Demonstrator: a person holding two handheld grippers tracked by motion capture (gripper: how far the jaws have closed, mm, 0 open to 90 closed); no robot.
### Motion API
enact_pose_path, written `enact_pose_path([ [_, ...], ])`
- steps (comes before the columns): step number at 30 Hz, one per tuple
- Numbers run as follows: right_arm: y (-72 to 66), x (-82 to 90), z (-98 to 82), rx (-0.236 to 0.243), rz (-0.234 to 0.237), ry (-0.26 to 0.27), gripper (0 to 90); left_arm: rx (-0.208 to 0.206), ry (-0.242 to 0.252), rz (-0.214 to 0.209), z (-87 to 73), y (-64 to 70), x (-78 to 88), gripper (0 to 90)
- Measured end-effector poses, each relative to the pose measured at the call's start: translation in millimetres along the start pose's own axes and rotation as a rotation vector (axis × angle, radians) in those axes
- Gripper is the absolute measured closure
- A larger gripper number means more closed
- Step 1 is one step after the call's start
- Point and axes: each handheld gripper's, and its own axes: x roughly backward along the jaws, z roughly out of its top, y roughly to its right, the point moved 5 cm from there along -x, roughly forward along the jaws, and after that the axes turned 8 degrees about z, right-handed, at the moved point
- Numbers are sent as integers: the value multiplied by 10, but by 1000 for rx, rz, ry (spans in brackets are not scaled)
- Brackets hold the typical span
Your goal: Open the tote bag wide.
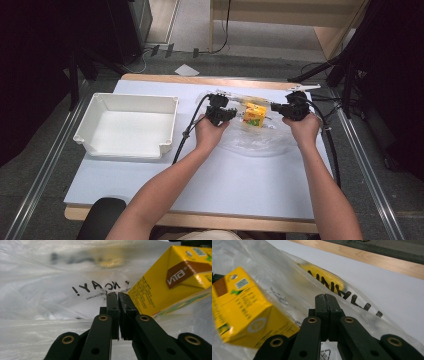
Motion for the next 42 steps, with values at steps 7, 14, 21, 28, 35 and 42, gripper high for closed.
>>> enact_pose_path([
  [7,107,-223,-30,-48,6,-36,900,4,-25,4,-74,-3,-140,881],
  [14,134,-356,-78,-62,5,-61,900,8,-59,-31,-246,42,-198,881],
  [21,204,-459,-45,-88,5,-55,900,-33,-63,-61,-400,108,-104,876],
  [28,242,-603,-6,-105,-17,-74,900,-68,-78,-85,-548,162,-60,874],
  [35,260,-700,6,-139,-43,-84,900,-74,-79,-111,-624,247,-36,874],
  [42,233,-711,-11,-136,-54,-85,900,-59,-45,-114,-533,286,3,874],
])
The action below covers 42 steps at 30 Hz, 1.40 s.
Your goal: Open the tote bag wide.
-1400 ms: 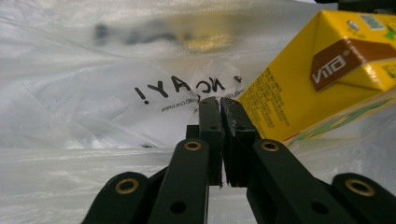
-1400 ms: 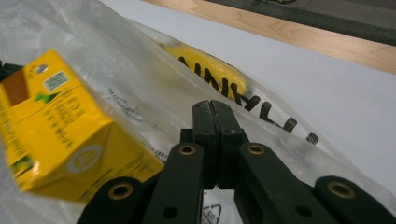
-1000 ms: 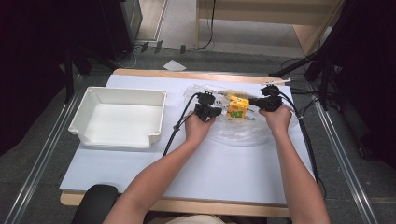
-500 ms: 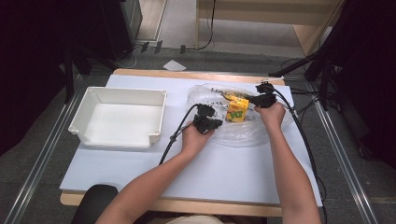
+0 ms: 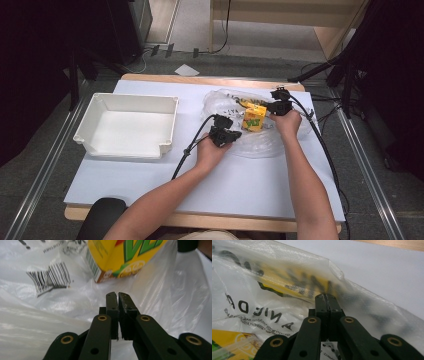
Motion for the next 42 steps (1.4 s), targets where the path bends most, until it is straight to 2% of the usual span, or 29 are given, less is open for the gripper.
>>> enact_pose_path([
  [5,-35,4,0,2,9,4,900,-5,-12,-2,73,67,-46,874],
  [11,-5,-21,1,-6,8,-2,900,0,-44,-35,-89,130,-86,874],
  [13,12,-29,15,-13,11,-2,900,-1,-47,-45,-138,138,-65,874],
  [19,20,-96,61,-18,6,-4,900,-37,-58,-77,-271,185,47,874],
  [25,12,-194,88,-17,-3,-26,898,-34,-51,-101,-391,185,145,875],
  [32,51,-223,120,-16,-9,-31,891,-74,-57,-108,-480,226,221,876],
  [42,95,-240,149,-3,-29,-15,892,-90,-55,-125,-612,212,346,876],
])
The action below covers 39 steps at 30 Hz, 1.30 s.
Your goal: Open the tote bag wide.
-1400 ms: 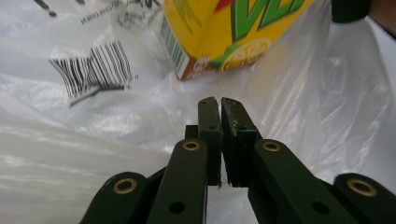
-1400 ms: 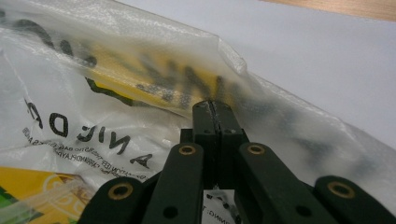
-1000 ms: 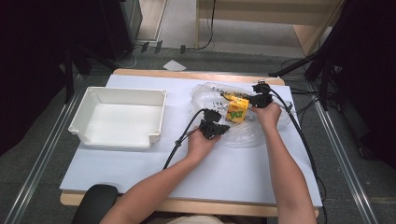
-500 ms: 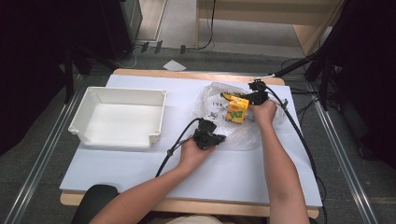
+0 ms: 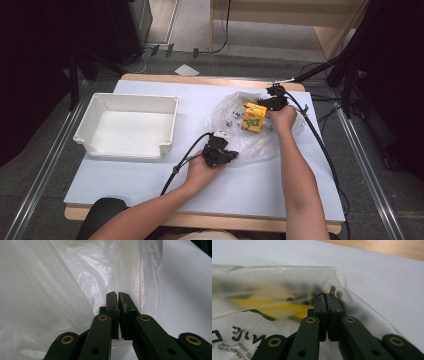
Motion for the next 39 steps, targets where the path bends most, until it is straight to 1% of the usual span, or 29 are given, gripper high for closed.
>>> enact_pose_path([
  [1,8,1,3,2,-9,1,892,0,1,2,-9,5,9,877],
  [3,24,-3,11,-5,-10,6,892,-6,-3,-2,-35,16,32,876],
  [4,32,-6,18,-16,-11,10,892,-12,-3,0,-48,19,43,876],
  [6,42,-11,27,-6,-8,8,893,-16,-1,4,-60,8,61,876],
  [8,42,-20,42,-12,-11,3,895,-18,-2,6,-63,-11,72,876],
  [10,46,-31,62,-11,-19,5,896,-6,7,9,-49,-33,61,876],
  [11,46,-38,69,-15,-22,5,896,-3,15,18,-29,-53,47,876],
  [13,46,-53,80,-19,-19,8,900,9,12,19,-2,-82,33,873],
  [14,33,-59,83,-22,-12,4,900,15,19,18,12,-87,19,870],
  [15,26,-59,84,-11,-14,-3,900,14,20,20,20,-92,9,870],
  [16,22,-58,86,-6,-21,-5,900,20,20,16,29,-93,2,869],
  [19,21,-34,81,-10,-24,-12,900,17,15,12,50,-86,-12,856],
  [20,10,-20,83,-12,-18,-11,900,20,16,6,56,-84,-13,851],
  [23,-57,58,108,7,0,6,900,29,31,-10,80,-79,-3,832],
  [25,-108,134,121,20,13,13,900,23,34,-17,118,-77,21,815],
  [28,-154,228,118,38,9,9,900,17,43,-26,183,-66,64,789],
  [29,-171,261,121,50,10,9,900,16,49,-34,210,-63,81,772],
  [32,-240,391,155,60,32,32,900,8,59,-46,298,-55,140,729],
  [33,-265,435,165,62,39,39,897,6,61,-54,325,-55,160,702],
  [36,-308,556,173,77,34,42,896,7,61,-71,400,-58,220,634],
  [38,-316,616,156,84,39,37,894,-1,80,-66,445,-68,269,614],
  [39,-319,643,143,90,39,35,894,-4,82,-65,465,-76,288,602],
])
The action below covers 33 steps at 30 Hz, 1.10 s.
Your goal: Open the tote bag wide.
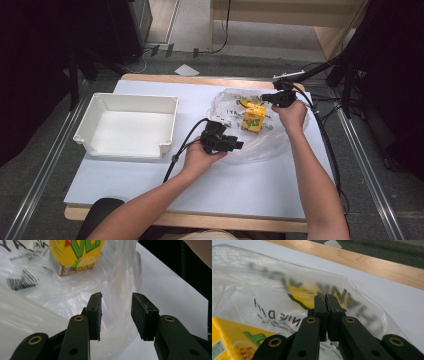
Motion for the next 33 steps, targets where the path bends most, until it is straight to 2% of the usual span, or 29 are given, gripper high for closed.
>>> enact_pose_path([
  [5,-14,115,-66,-5,8,11,890,20,11,-8,100,-49,66,561],
  [10,-44,219,-114,-19,27,8,884,4,9,-4,197,-67,123,540],
  [14,-109,294,-173,-11,45,7,865,11,13,-18,271,-86,180,519],
  [17,-139,353,-230,-5,48,11,852,-2,12,-23,320,-91,230,513],
  [19,-147,400,-272,-3,47,7,832,-21,-9,-21,353,-97,249,500],
  [22,-142,497,-328,-10,29,15,806,-33,-1,-20,409,-120,291,492],
  [27,-169,671,-432,-4,48,21,758,-42,-1,-16,474,-172,340,490],
  [29,-204,722,-478,4,54,20,752,-51,-21,-31,492,-185,342,479],
  [30,-224,745,-497,11,60,22,744,-58,-29,-25,499,-188,347,477],
  [33,-280,809,-548,25,80,31,729,-83,-17,-28,528,-190,376,482],
])
